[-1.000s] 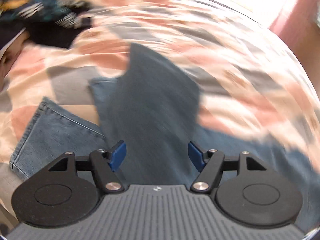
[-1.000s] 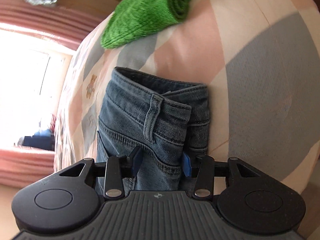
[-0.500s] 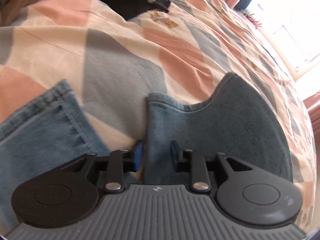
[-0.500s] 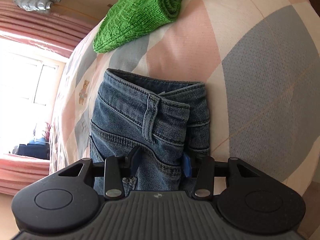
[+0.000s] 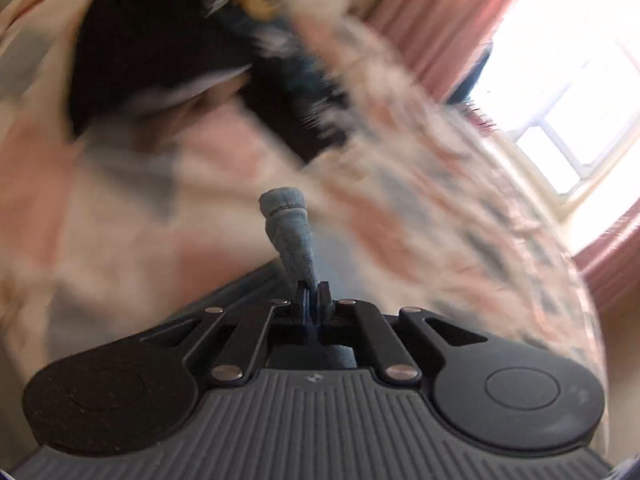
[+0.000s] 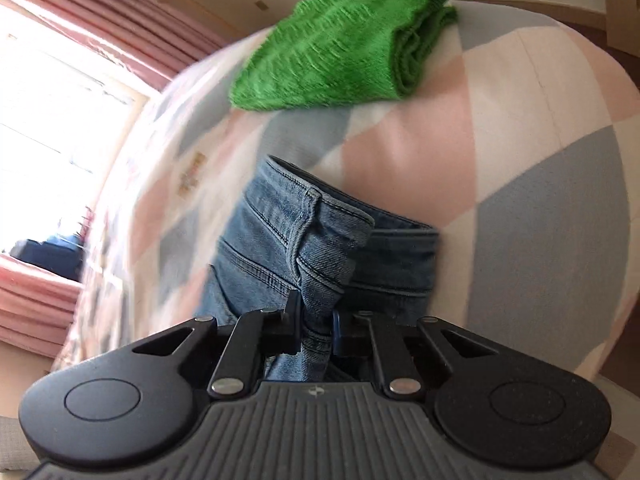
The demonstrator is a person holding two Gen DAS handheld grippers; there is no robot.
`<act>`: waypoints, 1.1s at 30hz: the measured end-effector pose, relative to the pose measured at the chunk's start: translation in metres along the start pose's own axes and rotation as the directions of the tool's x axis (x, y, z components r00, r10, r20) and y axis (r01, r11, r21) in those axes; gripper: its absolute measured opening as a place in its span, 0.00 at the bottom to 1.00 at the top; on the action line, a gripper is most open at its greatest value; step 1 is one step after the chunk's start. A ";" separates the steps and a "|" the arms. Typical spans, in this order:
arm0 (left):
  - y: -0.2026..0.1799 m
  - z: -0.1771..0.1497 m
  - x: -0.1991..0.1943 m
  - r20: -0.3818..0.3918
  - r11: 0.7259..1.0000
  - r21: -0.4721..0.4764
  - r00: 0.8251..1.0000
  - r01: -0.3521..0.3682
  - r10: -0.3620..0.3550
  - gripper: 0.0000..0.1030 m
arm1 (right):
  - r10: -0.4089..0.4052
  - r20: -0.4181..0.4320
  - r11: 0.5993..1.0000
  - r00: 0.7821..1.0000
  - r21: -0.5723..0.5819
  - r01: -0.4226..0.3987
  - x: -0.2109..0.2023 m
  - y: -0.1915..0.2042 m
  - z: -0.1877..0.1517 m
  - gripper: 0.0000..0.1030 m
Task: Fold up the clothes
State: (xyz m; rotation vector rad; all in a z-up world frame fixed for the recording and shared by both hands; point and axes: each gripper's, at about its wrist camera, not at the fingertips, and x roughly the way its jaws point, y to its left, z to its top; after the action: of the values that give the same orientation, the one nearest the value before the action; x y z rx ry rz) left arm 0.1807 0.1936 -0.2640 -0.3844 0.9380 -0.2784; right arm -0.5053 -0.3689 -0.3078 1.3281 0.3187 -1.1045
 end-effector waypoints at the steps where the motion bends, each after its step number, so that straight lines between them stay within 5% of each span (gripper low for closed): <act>1: 0.019 -0.016 0.013 -0.058 0.998 -0.041 0.997 -0.047 0.045 0.02 | -0.007 -0.008 1.000 1.000 0.004 0.007 0.003 -0.003 -0.001 0.13; 3: 0.049 -0.043 0.034 -0.129 0.986 -0.138 0.989 -0.092 0.074 0.02 | -0.010 -0.021 1.000 1.000 0.016 0.010 0.007 -0.007 -0.002 0.18; 7: 0.064 -0.059 0.036 -0.077 0.968 -0.248 0.997 -0.047 0.029 0.10 | -0.011 -0.025 1.000 1.000 0.017 0.011 0.008 -0.009 0.000 0.22; 9: 0.055 -0.055 0.037 -0.093 0.979 -0.193 0.995 -0.059 0.042 0.11 | -0.006 -0.024 1.000 1.000 0.008 0.006 0.006 -0.009 0.000 0.22; 12: 0.045 -0.044 0.032 -0.104 0.993 -0.093 0.992 -0.077 0.068 0.00 | 0.001 0.000 0.998 1.000 -0.058 -0.001 -0.002 0.000 0.000 0.11; 17: 0.022 -0.026 0.001 -0.020 1.000 0.007 1.000 0.008 -0.008 0.00 | 0.061 0.026 0.985 0.998 -0.164 -0.056 -0.024 0.018 0.010 0.06; 20: 0.020 -0.033 0.002 -0.041 0.997 0.073 0.999 -0.019 0.022 0.00 | 0.019 0.002 0.988 1.000 -0.154 -0.018 -0.017 0.005 0.012 0.06; 24: 0.027 -0.051 0.020 -0.092 0.992 0.098 0.992 -0.076 0.085 0.00 | -0.029 0.004 0.995 1.000 -0.096 0.029 -0.003 -0.012 0.007 0.06; 31: 0.037 -0.049 -0.009 -0.020 0.999 0.028 0.999 0.045 -0.044 0.00 | -0.029 0.013 0.995 1.000 -0.094 0.030 -0.011 -0.013 0.012 0.05; 33: 0.038 -0.054 -0.008 -0.029 0.997 0.069 0.999 0.027 -0.025 0.00 | -0.065 -0.004 0.994 0.998 -0.089 0.064 -0.003 -0.017 0.009 0.05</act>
State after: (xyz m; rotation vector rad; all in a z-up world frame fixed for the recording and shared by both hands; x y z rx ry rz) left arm 0.1342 0.2203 -0.3034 -0.3292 0.9487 -0.3398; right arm -0.5235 -0.3733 -0.3133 1.2503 0.4142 -1.1269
